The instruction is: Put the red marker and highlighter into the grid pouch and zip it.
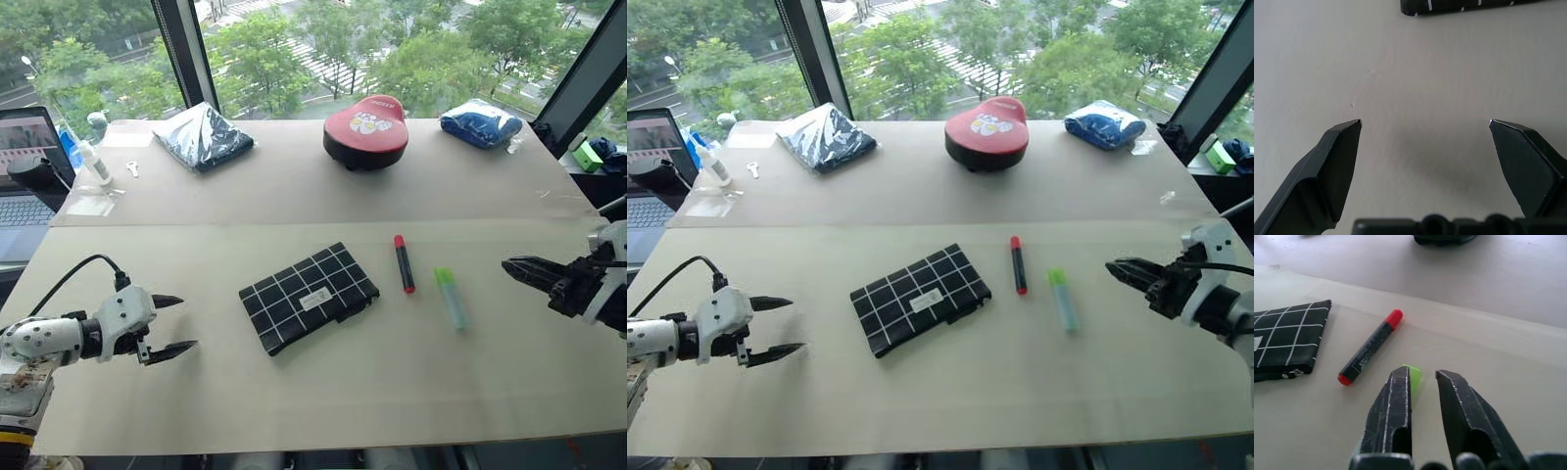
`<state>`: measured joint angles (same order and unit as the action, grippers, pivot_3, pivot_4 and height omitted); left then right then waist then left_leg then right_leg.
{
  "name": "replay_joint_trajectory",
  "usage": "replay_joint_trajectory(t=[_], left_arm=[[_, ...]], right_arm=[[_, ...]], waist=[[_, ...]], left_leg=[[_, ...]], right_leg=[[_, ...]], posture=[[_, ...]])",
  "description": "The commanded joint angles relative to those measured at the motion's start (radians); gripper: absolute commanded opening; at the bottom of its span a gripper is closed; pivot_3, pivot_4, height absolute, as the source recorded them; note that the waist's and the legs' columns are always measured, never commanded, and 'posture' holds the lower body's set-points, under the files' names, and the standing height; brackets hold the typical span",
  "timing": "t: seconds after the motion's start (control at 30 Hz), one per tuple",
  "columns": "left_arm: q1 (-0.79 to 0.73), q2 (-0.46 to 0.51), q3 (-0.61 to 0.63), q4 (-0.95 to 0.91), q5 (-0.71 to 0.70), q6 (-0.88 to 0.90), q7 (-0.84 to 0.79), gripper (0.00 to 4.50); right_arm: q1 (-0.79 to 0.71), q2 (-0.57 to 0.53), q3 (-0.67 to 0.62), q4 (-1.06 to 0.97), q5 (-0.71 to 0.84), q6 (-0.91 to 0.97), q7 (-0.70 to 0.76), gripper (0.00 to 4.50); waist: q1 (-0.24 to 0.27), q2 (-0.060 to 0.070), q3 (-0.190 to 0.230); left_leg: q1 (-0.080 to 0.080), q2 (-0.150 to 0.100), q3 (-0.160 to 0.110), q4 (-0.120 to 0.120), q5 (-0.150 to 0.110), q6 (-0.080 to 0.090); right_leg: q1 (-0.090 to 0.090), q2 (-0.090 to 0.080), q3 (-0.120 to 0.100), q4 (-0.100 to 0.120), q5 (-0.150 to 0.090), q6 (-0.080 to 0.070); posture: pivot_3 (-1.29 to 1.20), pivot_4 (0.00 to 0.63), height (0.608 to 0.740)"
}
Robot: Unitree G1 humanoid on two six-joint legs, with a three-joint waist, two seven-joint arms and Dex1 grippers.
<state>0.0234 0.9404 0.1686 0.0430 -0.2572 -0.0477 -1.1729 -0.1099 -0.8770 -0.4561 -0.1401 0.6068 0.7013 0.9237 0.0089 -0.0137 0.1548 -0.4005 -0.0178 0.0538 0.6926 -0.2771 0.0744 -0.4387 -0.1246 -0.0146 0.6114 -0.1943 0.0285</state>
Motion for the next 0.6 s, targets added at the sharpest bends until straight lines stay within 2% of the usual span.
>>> replay_joint_trajectory(t=[0.03,0.07,0.2,0.27,0.43,0.6], left_arm=[[-0.034,0.004,-0.031,-0.056,0.006,-0.063,-0.036,4.50],[-0.037,0.005,-0.043,-0.067,0.010,-0.071,-0.042,4.50],[-0.048,-0.006,-0.162,-0.121,0.076,-0.170,-0.093,4.50],[-0.072,-0.030,-0.200,-0.119,0.109,-0.206,-0.071,4.50],[-0.100,-0.090,-0.253,-0.104,0.174,-0.282,-0.012,4.50],[-0.094,-0.109,-0.273,-0.165,0.173,-0.250,0.016,4.50]], right_arm=[[-0.061,0.007,0.082,-0.088,0.041,0.025,0.013,0.05],[-0.075,0.015,0.107,-0.098,0.046,0.029,0.016,0.05],[-0.211,0.152,0.444,-0.082,-0.157,-0.057,-0.059,0.05],[-0.252,0.201,0.540,-0.044,-0.222,-0.080,-0.074,0.05],[-0.304,0.240,0.635,0.038,-0.316,-0.154,-0.069,0.05],[-0.310,0.233,0.676,0.101,-0.378,-0.204,-0.032,0.05]], waist=[[0.000,0.000,0.000],[0.000,0.000,0.000],[-0.013,-0.001,0.000],[-0.013,0.000,0.000],[0.005,0.001,0.001],[0.005,0.001,0.001]], left_leg=[[0.000,0.000,0.000,0.000,0.000,0.001],[0.000,0.000,0.000,0.000,0.000,0.001],[0.001,0.000,0.001,0.000,0.000,0.001],[-0.001,-0.001,0.002,0.000,0.000,0.001],[-0.005,-0.003,0.003,0.006,0.002,-0.001],[-0.004,-0.004,0.003,0.011,-0.003,0.008]], right_leg=[[0.000,0.000,0.000,0.000,0.000,0.000],[0.000,0.000,-0.001,0.000,0.000,0.000],[0.000,0.002,-0.002,0.000,0.000,0.000],[-0.001,0.003,-0.005,0.001,0.000,0.000],[0.000,0.008,-0.011,0.000,0.002,0.003],[0.003,0.008,-0.012,-0.001,0.003,0.006]], posture=[[0.00,0.150,0.740],[0.00,0.150,0.740],[0.00,0.150,0.740],[0.00,0.150,0.740],[0.00,0.150,0.740],[0.00,0.150,0.740]])
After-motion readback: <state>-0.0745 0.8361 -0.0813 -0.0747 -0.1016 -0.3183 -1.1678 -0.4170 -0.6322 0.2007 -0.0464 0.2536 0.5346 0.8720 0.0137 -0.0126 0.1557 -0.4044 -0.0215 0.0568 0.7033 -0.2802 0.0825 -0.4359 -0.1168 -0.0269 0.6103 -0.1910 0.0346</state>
